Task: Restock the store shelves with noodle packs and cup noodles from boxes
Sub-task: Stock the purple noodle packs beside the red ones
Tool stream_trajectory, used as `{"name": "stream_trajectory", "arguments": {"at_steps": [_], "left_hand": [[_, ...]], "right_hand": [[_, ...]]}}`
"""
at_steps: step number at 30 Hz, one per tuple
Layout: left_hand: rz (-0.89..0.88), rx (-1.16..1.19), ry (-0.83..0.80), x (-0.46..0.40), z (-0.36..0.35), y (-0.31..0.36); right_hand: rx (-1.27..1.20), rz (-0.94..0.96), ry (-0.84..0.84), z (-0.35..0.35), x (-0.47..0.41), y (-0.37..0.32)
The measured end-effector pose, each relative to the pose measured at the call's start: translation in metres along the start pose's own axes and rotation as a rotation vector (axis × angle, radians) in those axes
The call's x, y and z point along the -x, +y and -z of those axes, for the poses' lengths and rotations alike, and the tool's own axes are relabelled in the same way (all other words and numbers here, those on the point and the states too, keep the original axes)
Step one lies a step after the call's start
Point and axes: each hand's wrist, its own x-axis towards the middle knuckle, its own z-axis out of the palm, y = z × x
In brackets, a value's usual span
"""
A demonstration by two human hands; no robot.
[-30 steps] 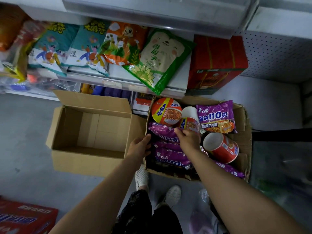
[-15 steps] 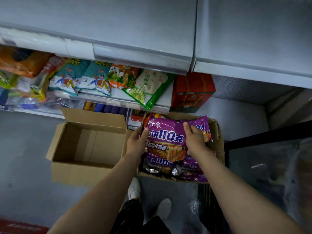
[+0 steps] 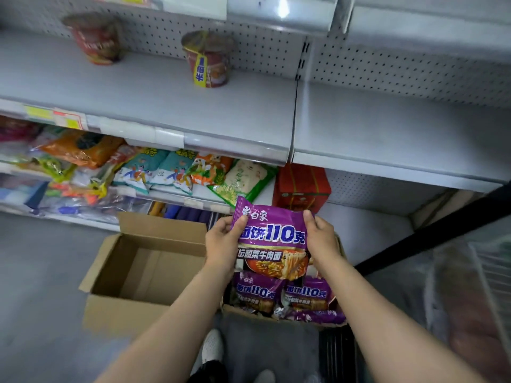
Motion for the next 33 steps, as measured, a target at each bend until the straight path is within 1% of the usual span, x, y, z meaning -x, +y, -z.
{"name": "stream_trajectory", "arguments": {"at_steps": [6, 10, 13, 18, 20, 22, 26, 28, 31, 33], "left_hand": [[-0.038, 0.153, 0.026, 0.029, -0.015, 0.023], [-0.076, 0.199, 0.003, 0.042, -0.024, 0.041], [-0.111, 0.23, -0.016, 0.052, -0.032, 0.054], [-0.164, 0.297, 0.0, 0.062, -0.043, 0.078], [-0.175, 0.344, 0.02, 0.066, -0.048, 0.091], [-0.198, 0.379, 0.029, 0.067, -0.054, 0.104], [-0.238, 0.418, -0.03, 0.079, -0.067, 0.13], [-0.23, 0.451, -0.05, 0.082, -0.069, 0.137], [-0.204, 0.495, -0.096, 0.092, -0.074, 0.144], [-0.215, 0.493, -0.126, 0.099, -0.077, 0.149]], "right_hand": [[-0.033, 0.103, 0.06, 0.01, 0.018, -0.036], [-0.057, 0.161, 0.071, 0.021, 0.026, -0.059], [-0.119, 0.185, 0.076, 0.028, 0.032, -0.07], [-0.264, 0.2, 0.019, 0.037, 0.038, -0.088], [-0.273, 0.25, -0.02, 0.042, 0.044, -0.097], [-0.263, 0.321, -0.022, 0.044, 0.048, -0.105], [-0.222, 0.523, 0.105, 0.052, 0.056, -0.124], [-0.178, 0.597, 0.166, 0.053, 0.058, -0.131], [-0.117, 0.67, 0.277, 0.059, 0.066, -0.137], [-0.072, 0.685, 0.356, 0.065, 0.07, -0.136]]}}
